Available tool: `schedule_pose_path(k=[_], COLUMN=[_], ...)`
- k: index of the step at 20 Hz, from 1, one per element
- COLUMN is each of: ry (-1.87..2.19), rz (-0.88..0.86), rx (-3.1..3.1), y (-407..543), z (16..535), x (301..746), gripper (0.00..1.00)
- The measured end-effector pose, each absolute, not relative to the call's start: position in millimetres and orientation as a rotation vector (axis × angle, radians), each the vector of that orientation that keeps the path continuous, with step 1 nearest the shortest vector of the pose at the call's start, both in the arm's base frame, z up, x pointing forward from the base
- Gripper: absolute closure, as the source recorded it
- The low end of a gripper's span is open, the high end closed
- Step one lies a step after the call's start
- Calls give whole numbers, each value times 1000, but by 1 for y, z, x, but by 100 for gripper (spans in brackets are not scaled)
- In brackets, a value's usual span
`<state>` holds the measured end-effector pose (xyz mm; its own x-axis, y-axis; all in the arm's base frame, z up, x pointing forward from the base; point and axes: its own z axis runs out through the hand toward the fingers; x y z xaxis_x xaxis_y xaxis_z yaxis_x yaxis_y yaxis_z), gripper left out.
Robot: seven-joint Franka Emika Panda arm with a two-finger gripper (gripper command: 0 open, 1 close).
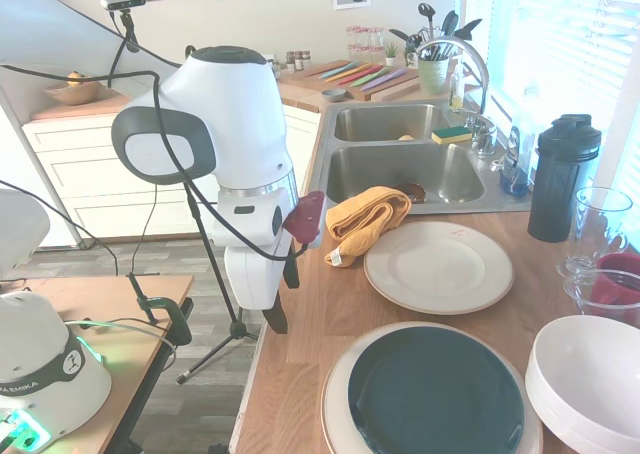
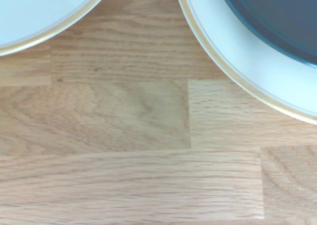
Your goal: Wipe the white plate in clockwise motion
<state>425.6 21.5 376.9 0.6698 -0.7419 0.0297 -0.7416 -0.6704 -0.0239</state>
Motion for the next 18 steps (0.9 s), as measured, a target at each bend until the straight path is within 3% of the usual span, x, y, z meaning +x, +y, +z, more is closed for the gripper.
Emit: schedule_pose_path(k=[18], ry=[1130], rz=[-98], rx=[-2878], y=[125], z=[395], x=[448], gripper=[0])
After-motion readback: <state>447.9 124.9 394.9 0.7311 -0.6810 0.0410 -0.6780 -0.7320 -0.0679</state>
